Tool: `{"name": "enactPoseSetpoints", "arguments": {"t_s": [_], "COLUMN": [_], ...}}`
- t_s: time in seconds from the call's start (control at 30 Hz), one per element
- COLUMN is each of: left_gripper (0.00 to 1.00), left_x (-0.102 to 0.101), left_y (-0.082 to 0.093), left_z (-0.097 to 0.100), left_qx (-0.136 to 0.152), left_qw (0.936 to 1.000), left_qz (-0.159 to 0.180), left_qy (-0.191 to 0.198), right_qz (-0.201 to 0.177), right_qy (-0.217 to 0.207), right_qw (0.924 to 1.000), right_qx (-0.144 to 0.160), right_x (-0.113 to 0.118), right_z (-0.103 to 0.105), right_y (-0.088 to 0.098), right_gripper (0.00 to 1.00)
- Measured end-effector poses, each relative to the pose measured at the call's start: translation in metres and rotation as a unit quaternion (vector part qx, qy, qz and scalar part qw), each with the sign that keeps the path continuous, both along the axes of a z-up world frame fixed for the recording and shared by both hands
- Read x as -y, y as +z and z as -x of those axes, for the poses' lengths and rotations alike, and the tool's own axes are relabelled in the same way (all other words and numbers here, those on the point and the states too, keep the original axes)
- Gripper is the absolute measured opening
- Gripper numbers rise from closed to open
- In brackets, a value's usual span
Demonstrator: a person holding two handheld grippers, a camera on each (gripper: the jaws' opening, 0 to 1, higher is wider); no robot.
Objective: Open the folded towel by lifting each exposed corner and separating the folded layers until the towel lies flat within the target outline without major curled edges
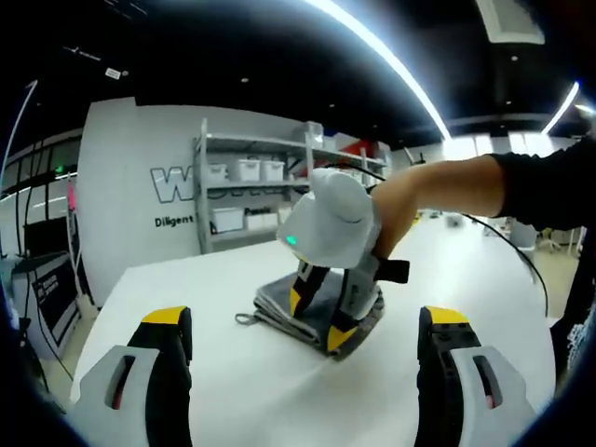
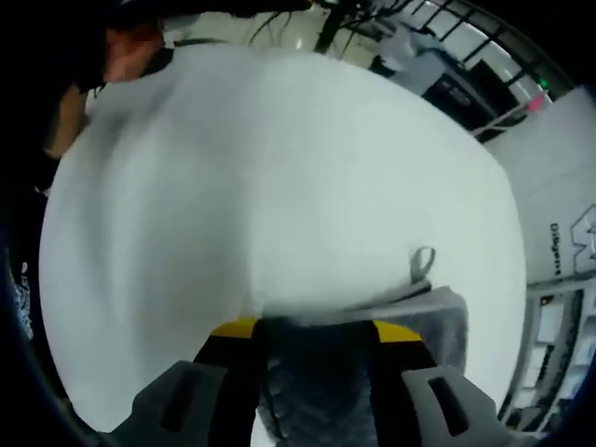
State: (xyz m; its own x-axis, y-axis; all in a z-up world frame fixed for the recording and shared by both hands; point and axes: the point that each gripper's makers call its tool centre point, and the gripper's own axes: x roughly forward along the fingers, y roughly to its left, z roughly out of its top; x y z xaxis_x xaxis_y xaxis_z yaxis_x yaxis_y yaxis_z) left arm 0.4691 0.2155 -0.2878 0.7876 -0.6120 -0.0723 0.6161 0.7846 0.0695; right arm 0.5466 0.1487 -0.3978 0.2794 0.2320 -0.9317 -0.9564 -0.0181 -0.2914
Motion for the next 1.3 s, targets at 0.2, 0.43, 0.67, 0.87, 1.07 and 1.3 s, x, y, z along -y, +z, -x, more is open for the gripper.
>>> {"name": "enactPoseSetpoints", "arguments": {"t_s": [0.2, 0.43, 0.67, 0.87, 1.07, 1.3], "left_gripper": [1.0, 1.0, 1.0, 1.0, 1.0, 1.0], "left_x": [0.003, 0.003, 0.004, 0.003, 0.004, 0.005], "left_y": [-0.002, -0.007, -0.008, -0.009, -0.013, -0.011], "left_z": [-0.001, -0.003, -0.004, -0.004, -0.006, -0.005], "left_qx": [-0.002, -0.009, -0.012, -0.013, -0.02, -0.021], "left_qw": [1.0, 1.0, 0.9999, 0.9999, 0.9998, 0.9998], "left_qz": [-0.001, -0.002, -0.002, -0.003, -0.006, 0.001], "left_qy": [-0.002, 0.001, -0.001, 0.0, -0.002, -0.004], "right_qz": [0.004, 0.011, -0.002, -0.002, -0.017, -0.025], "right_qy": [-0.016, -0.009, -0.024, -0.03, -0.029, -0.034], "right_qw": [0.9995, 0.9988, 0.9985, 0.9982, 0.9983, 0.998], "right_qx": [0.026, 0.048, 0.05, 0.051, 0.048, 0.047], "right_x": [-0.003, -0.007, -0.002, -0.003, -0.003, -0.005], "right_z": [0.002, -0.006, 0.0, 0.0, 0.0, -0.006], "right_y": [0.001, 0.003, -0.005, 0.0, 0.009, 0.007], "right_gripper": [0.46, 0.4, 0.39, 0.28, 0.18, 0.13]}}
